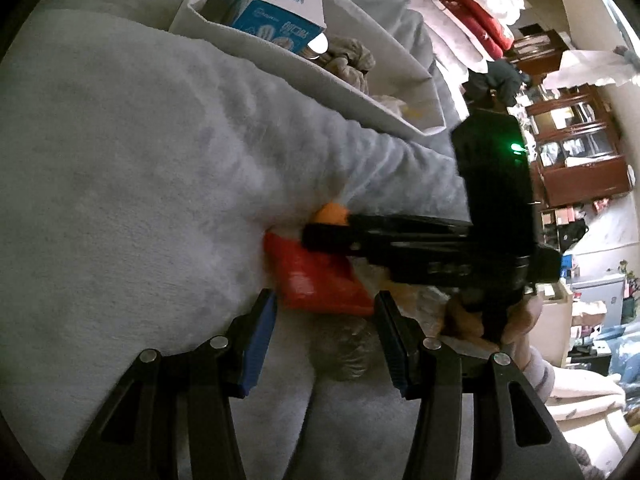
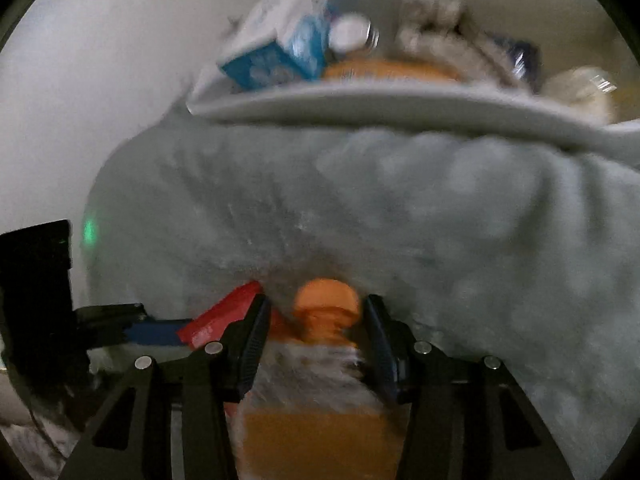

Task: Organize objects
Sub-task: 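Reach the right tool to the orange-capped squeeze pouch and grasp it, then lift the squeeze pouch with the right tool while the left tool grasps the red packet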

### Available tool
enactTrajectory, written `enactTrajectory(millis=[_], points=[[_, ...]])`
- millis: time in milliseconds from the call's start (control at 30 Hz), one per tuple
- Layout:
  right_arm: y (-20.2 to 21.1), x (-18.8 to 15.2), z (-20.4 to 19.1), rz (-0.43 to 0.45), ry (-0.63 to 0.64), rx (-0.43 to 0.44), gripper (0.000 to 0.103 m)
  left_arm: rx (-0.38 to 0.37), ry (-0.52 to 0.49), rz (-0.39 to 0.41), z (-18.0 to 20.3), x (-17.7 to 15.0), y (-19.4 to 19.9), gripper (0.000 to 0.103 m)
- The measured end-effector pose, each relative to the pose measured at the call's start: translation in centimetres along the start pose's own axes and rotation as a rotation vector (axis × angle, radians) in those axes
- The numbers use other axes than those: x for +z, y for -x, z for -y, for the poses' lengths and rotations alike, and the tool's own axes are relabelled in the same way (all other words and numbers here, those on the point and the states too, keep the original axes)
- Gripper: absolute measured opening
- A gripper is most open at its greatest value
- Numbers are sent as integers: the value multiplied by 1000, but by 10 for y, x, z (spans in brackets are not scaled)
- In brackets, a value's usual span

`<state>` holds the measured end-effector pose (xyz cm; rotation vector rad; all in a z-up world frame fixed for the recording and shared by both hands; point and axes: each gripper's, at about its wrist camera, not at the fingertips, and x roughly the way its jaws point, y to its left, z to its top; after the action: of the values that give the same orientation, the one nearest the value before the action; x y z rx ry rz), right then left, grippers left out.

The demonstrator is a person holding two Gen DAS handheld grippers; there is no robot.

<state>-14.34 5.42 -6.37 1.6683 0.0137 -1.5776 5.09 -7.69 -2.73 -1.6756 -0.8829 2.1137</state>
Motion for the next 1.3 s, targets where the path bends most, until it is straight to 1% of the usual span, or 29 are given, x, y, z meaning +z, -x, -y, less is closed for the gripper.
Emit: enactTrajectory(millis=[33,67,100,167,200,233,300,333,367,467,500,567,600,633,667,700,733,767,800,900,933,1000,1033,1067,1133,1167,1200,1233,1300], points=[[-8,3,-3,-33,5,-20,45,2,7,-1,-3,0,0,50],[-13,4,-7,-35,12,-36,44,3,15,0,-4,1,-1,50],[-13,5,-9,-21,16,-43,42,-3,27,1,-4,2,-1,50],[-7,0,-10,35,17,-36,40,-22,41,-7,-5,4,-4,50],[-2,-4,-8,73,10,-15,34,-30,42,-18,-4,6,-7,50],[6,-10,-3,132,-7,22,31,-31,39,-36,-3,7,-12,50],[28,-20,9,241,-68,36,30,-29,37,-59,0,9,-20,50],[35,-24,13,279,-84,36,30,-27,35,-66,2,11,-23,50],[46,-28,17,335,-101,47,30,-29,37,-68,3,13,-25,50],[66,-40,27,453,-146,89,30,-50,70,-63,0,22,-32,50],[64,-38,21,467,-153,94,30,-53,79,-62,-2,25,-34,49],[70,-42,21,511,-167,104,30,-40,84,-40,-2,28,-36,26],[73,-43,21,527,-168,107,30,-39,80,-31,0,28,-35,22],[84,-48,33,548,-168,108,30,-48,71,-16,2,28,-32,20],[89,-51,34,576,-167,104,30,-55,61,3,4,26,-29,19],[93,-53,33,596,-165,101,30,-61,47,26,7,25,-24,18],[101,-58,39,629,-163,98,30,-65,27,55,11,24,-18,17],[110,-59,44,644,-164,93,30,-63,11,80,15,23,-12,16],[123,-66,49,665,-165,75,30,-54,-14,111,20,23,-4,16],[144,-74,41,747,-147,7,30,-25,-87,191,37,27,4,15],[147,-75,38,762,-138,-11,30,-2,-131,225,46,27,10,15],[158,-77,23,816,-91,-93,30,71,-238,284,62,22,23,13],[161,-78,17,827,-71,-114,30,131,-291,314,67,21,30,9],[159,-76,10,832,-53,-145,30,189,-338,345,74,20,33,9],[155,-75,3,832,-31,-187,30,266,-406,386,87,14,38,9],[151,-75,-2,825,-15,-209,30,264,-427,385,91,12,36,9],[149,-76,-3,818,-9,-216,30,249,-441,367,88,9,37,9],[146,-78,-5,809,-1,-219,30,226,-441,335,85,8,32,9],[141,-80,-6,800,2,-222,30,213,-409,286,77,12,19,11]])
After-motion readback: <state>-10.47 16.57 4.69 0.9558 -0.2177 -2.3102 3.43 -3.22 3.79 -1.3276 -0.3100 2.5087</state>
